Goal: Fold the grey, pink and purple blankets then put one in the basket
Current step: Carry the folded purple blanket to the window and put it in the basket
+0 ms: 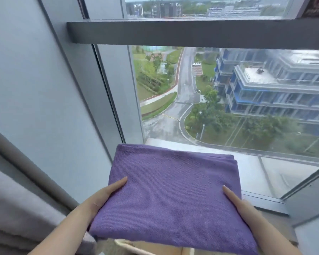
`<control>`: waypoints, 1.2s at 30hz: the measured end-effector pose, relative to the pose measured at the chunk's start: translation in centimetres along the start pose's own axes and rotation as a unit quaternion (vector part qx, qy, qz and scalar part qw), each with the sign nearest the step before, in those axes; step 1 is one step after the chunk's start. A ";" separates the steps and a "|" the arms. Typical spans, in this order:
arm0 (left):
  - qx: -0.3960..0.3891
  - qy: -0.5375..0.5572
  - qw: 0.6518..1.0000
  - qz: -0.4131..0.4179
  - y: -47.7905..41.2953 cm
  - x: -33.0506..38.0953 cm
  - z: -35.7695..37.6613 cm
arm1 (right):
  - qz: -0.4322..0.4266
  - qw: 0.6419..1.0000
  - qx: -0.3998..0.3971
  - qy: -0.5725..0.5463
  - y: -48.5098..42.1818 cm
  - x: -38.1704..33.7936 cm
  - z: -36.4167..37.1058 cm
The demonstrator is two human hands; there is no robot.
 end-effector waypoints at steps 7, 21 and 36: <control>-0.063 -0.110 0.989 -0.077 -16.1 -1.9 -8.0 | 0.045 0.989 0.046 -0.134 -6.9 8.9 6.2; -0.009 -0.144 0.987 -0.076 -29.6 -19.6 -16.6 | 0.078 0.989 0.079 -0.100 -18.7 25.9 12.4; 0.069 -0.192 0.975 -0.087 -38.7 -27.1 -15.7 | 0.015 0.985 0.164 -0.057 -25.5 32.6 17.7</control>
Point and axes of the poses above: each hand's wrist, its own y-axis away from the middle knuckle, its own z-axis out of the palm, x = y × z, the point moved 1 cm from there along -y, towards the middle knuckle, and after that the axes turned 9 degrees about -y, right-handed, at the moved point
